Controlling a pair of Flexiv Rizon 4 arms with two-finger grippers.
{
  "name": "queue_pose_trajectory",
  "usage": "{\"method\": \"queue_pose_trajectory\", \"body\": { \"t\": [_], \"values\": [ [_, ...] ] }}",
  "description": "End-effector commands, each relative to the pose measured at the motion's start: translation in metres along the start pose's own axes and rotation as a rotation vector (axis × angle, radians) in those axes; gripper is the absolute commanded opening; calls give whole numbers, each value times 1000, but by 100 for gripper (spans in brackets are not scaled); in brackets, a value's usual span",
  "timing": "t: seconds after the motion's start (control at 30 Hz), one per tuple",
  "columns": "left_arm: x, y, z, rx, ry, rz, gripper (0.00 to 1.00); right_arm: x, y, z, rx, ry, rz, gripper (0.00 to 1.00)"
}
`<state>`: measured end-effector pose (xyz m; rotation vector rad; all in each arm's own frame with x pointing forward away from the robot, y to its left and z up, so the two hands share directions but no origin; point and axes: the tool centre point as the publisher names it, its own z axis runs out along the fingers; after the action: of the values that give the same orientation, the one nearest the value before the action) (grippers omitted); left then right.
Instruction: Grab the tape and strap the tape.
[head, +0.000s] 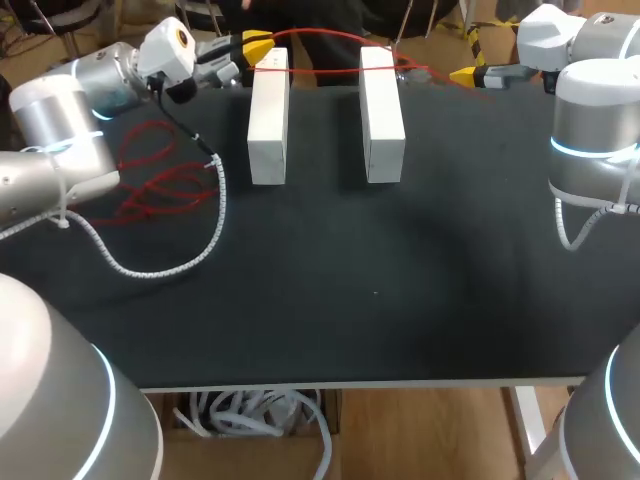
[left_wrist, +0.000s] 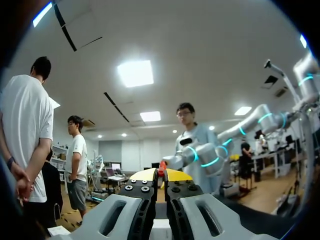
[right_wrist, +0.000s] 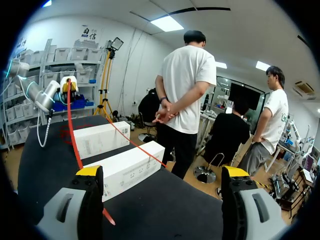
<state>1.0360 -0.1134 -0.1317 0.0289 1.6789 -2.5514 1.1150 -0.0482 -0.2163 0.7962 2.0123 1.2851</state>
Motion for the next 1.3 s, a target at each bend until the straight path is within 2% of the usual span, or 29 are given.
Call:
{"method": "queue_pose_trajectory", "body": {
  "t": [0.03,0.5,0.53,0.7,0.8,0.9,1.13,1.2,1.3],
  "values": [
    [4,-2,1,-5,-22,1,0,0,0,-1,-2,2,0,100],
    [4,-2,1,-5,-22,1,0,0,0,-1,-2,2,0,100],
    [4,-2,1,-5,-22,1,0,-1,3,-3,16,-47,51,100],
    [4,-2,1,-5,-22,1,0,-1,15,-20,2,-293,262,100],
    [4,-2,1,-5,-22,1,0,2,19,-32,-51,-409,353,100],
    [4,-2,1,-5,-22,1,0,9,20,-46,-162,-507,389,100],
    [4,-2,1,-5,-22,1,0,37,8,-70,-305,-600,453,100],
    [4,-2,1,-5,-22,1,0,44,6,-74,-376,-612,496,100],
    [4,-2,1,-5,-22,1,0,52,8,-84,-536,-663,583,100]
  ]
}}
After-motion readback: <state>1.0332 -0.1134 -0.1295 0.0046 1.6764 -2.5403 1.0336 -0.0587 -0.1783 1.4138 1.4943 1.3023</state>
